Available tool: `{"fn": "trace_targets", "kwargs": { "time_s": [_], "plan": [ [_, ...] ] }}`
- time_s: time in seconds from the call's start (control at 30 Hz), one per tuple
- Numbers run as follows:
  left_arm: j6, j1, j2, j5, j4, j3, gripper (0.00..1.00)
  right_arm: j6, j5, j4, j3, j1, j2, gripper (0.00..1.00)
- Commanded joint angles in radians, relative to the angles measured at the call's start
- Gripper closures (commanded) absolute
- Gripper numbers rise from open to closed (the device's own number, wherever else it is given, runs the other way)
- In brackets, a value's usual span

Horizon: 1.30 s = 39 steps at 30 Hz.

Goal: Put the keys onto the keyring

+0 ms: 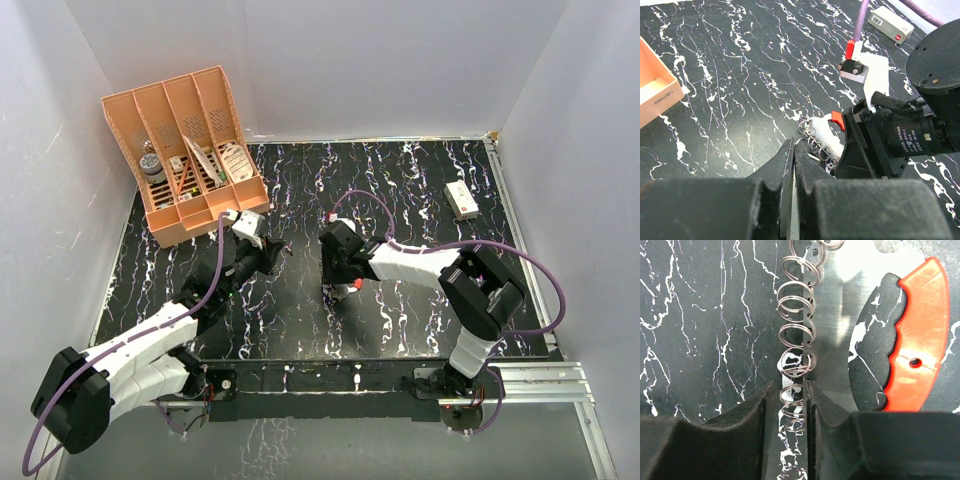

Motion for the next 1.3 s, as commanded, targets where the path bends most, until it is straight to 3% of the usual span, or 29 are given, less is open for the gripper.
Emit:
{"fn": "trace_targets", "kwargs": {
  "time_s": [0.0,0.2,0.3,0.57,0.8,1.07,1.27],
  "plan": [
    [0.001,-0.002,-0.015,0.006,0.031,-0.002,1.0,0.004,0.054,0.014,0.042,0.002,0.003,0.76],
    [0.001,-0.002,-0.016,0.007,0.03,-0.001,1.0,-0.015,0.083,0.02,0.029,0.002,-0.015,0.97],
    [-0.001,-0.002,-0.018,0.006,0.03,-0.003,1.0,-0.041,0.098,0.076,0.003,0.002,-0.068,1.0],
    [-0.004,-0.002,-0.015,0.009,0.032,-0.002,1.0,-0.165,0.122,0.117,-0.008,0.002,-0.205,0.76],
    [-0.007,-0.003,-0.014,0.014,0.033,0.001,1.0,-0.286,0.002,-0.061,0.046,0.002,-0.19,0.63],
    [-0.013,-0.002,-0.004,0.023,0.036,0.005,1.0,-0.399,-0.093,-0.08,0.011,0.002,-0.188,0.63],
    [-0.013,-0.003,0.006,0.023,0.04,0.007,1.0,-0.35,-0.176,-0.102,0.045,0.002,-0.11,0.59]
  ]
}}
